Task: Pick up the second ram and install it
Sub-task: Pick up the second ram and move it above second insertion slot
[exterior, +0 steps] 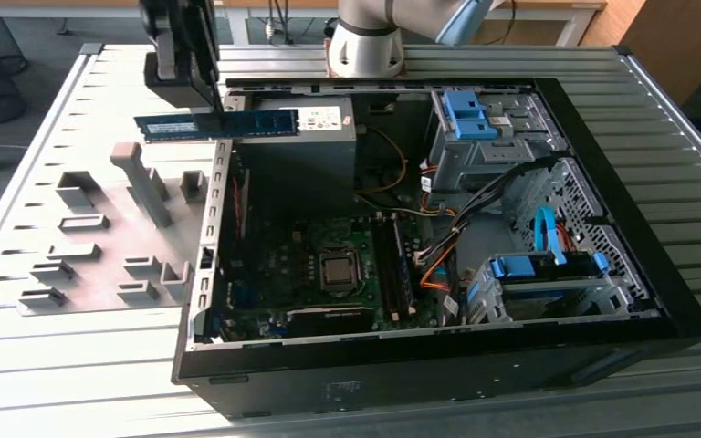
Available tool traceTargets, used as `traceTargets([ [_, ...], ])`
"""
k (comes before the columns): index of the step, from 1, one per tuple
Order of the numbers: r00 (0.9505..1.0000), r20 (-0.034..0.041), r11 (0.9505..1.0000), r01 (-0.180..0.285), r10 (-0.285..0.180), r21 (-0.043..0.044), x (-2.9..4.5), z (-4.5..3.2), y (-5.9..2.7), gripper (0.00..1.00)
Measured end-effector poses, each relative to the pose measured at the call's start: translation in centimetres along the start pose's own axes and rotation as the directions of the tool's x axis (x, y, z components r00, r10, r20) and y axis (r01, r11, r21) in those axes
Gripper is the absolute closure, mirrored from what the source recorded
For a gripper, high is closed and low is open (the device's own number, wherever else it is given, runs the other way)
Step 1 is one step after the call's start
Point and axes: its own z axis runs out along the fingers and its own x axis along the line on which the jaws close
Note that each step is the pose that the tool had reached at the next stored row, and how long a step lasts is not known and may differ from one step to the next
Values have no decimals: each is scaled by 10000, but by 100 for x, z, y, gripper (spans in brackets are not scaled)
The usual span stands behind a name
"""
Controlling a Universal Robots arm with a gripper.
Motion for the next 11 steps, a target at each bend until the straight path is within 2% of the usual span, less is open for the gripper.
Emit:
traceTargets([
  [5, 10000, 0, 10000, -1, 1, 0, 2, 0, -85, 86],
  [6, 10000, 1, 10000, 0, 0, 0, 4, 0, -171, 86],
  [11, 10000, 0, 10000, -1, 1, 0, 7, -1, -307, 86],
])
